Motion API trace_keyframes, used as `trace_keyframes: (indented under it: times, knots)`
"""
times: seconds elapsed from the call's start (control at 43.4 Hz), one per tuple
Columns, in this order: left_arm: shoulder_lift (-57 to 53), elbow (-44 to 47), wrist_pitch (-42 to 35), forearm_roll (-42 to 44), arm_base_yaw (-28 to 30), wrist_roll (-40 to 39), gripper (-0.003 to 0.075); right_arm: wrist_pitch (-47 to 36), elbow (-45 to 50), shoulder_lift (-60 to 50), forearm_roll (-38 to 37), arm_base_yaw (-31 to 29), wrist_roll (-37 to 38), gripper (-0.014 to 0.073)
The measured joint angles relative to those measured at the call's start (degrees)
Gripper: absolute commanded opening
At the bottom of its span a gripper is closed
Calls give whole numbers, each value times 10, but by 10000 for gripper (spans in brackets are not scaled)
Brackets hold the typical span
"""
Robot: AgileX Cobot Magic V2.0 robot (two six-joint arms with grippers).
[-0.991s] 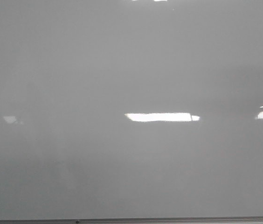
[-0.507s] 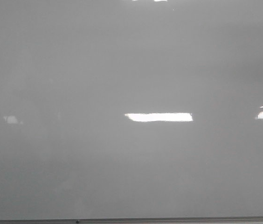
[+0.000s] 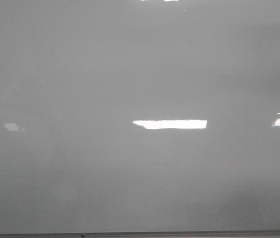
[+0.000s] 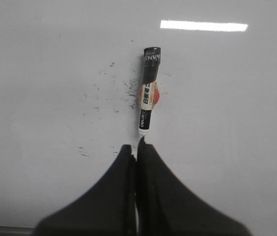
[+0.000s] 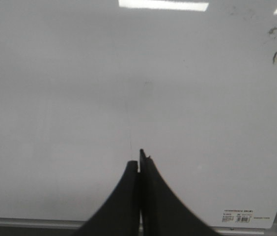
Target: Write number 8 on whiteboard
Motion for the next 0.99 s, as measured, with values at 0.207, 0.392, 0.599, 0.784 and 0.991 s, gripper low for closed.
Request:
trace_keyframes:
  times: [0.207,0.392,0.599,0.784,0.991]
  knots:
    - [24,9,-1,1,0,10,109,9,0,22,0,0,0,223]
    - [62,11,-10,3,0,25,462,11,0,23,0,0,0,489]
    - [135,11,-45,0,0,26,531,11,0,23,0,0,0,487]
    - [226,5,-67,-23,0,26,531,11,0,23,0,0,0,487]
    - [330,-16,-109,-29,0,26,531,11,0,23,0,0,0,487]
